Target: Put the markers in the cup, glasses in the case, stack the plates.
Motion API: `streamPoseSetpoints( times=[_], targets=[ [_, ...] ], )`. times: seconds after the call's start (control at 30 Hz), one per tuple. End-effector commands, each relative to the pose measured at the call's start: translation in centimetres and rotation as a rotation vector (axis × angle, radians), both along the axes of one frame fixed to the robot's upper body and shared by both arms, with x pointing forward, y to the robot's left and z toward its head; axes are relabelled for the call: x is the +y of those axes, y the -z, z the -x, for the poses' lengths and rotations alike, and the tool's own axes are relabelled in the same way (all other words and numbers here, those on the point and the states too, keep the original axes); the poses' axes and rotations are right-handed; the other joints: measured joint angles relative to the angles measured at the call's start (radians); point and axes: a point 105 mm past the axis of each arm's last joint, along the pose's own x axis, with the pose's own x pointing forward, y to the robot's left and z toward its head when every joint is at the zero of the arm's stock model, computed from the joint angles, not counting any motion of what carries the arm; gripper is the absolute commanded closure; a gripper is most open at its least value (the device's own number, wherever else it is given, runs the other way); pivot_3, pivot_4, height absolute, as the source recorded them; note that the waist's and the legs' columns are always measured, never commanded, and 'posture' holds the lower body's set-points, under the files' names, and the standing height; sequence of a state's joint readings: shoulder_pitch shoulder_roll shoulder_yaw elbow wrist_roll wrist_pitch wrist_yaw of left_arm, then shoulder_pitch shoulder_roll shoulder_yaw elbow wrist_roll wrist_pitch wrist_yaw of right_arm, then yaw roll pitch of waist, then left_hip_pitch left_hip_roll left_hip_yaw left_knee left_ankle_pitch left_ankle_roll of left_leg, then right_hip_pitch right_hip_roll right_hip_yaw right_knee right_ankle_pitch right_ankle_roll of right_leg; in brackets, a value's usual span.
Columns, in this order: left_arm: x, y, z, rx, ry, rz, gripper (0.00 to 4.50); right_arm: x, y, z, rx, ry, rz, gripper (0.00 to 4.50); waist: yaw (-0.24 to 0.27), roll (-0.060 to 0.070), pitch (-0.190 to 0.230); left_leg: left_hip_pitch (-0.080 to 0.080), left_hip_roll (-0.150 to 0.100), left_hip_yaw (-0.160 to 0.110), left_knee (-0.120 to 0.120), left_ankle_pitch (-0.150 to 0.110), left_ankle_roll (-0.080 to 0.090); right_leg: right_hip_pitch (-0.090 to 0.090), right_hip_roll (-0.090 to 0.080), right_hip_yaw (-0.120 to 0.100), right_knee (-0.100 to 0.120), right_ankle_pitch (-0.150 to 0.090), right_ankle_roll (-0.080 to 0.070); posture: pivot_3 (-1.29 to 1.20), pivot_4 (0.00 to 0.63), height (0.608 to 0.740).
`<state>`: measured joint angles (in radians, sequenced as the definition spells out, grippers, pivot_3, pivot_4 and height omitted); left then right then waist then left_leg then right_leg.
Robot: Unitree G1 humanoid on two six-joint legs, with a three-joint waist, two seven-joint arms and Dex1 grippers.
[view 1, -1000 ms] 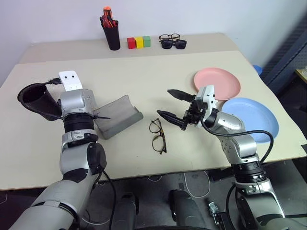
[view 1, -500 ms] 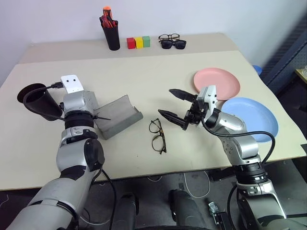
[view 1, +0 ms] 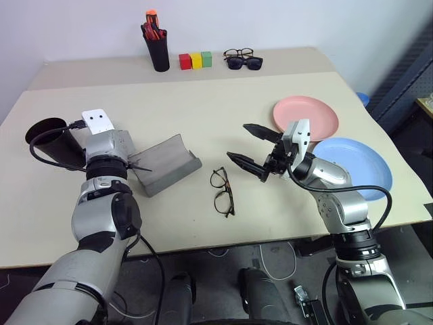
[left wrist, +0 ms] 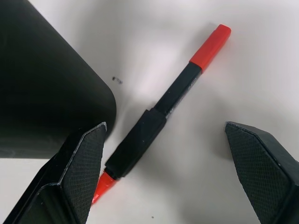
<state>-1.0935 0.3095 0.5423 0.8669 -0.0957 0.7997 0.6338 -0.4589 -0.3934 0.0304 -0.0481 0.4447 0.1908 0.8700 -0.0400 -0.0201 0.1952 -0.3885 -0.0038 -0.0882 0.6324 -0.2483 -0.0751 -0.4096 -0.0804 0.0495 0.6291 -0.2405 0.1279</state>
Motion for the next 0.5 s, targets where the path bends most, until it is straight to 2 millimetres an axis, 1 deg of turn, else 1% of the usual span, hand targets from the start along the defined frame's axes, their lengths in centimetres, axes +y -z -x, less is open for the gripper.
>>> streamPoseSetpoints(
  times=[0.03,0.1,0.17,0.3,0.37,0.5],
  targets=[
    [-2.3,2.8,0.3,0.012,0.036,0.251,0.34,-0.3,-1.6,0.6,-0.073,0.004,-0.005,0.0,0.005,0.0,0.0,0.0,0.0,0.0,0.0,0.0,0.0,0.0,0.0,0.0,0.0,0.0,0.0,0.0,0.15,0.74],
    [-2.7,3.4,0.6,0.003,0.031,0.342,0.34,-0.3,-1.6,0.6,-0.074,0.007,-0.003,0.0,0.008,0.001,0.0,0.0,0.0,0.0,0.0,0.0,0.0,0.001,0.0,0.0,0.0,0.0,0.0,0.0,0.15,0.74],
    [-2.6,3.8,1.0,-0.003,0.017,0.382,0.34,-0.3,-1.6,0.6,-0.074,0.008,-0.003,0.0,0.012,0.001,-0.001,0.002,-0.001,0.0,0.0,0.0,0.0,0.003,-0.001,0.0,0.0,0.0,0.0,0.0,0.15,0.74],
    [-3.4,4.1,1.3,-0.014,0.055,0.448,0.34,-0.4,-1.7,0.4,-0.075,0.011,-0.003,0.0,0.019,0.002,-0.001,0.006,-0.001,0.0,0.0,0.0,0.0,0.006,-0.001,0.0,0.0,0.0,0.0,0.0,0.15,0.74],
    [-3.8,3.9,1.3,-0.016,0.088,0.423,0.34,-0.3,-1.7,0.4,-0.075,0.01,-0.002,0.0,0.021,0.003,-0.002,0.008,-0.001,0.001,0.0,0.0,0.0,0.008,-0.001,0.0,0.0,0.0,0.0,0.0,0.15,0.74],
    [-4.7,2.2,1.0,-0.043,0.178,0.279,0.34,-0.2,-1.6,0.2,-0.071,0.007,-0.001,0.0,0.026,0.003,-0.002,0.014,-0.001,0.001,-0.001,0.0,0.0,0.015,-0.001,0.0,-0.002,-0.001,0.001,0.0,0.15,0.74]
  ],
)
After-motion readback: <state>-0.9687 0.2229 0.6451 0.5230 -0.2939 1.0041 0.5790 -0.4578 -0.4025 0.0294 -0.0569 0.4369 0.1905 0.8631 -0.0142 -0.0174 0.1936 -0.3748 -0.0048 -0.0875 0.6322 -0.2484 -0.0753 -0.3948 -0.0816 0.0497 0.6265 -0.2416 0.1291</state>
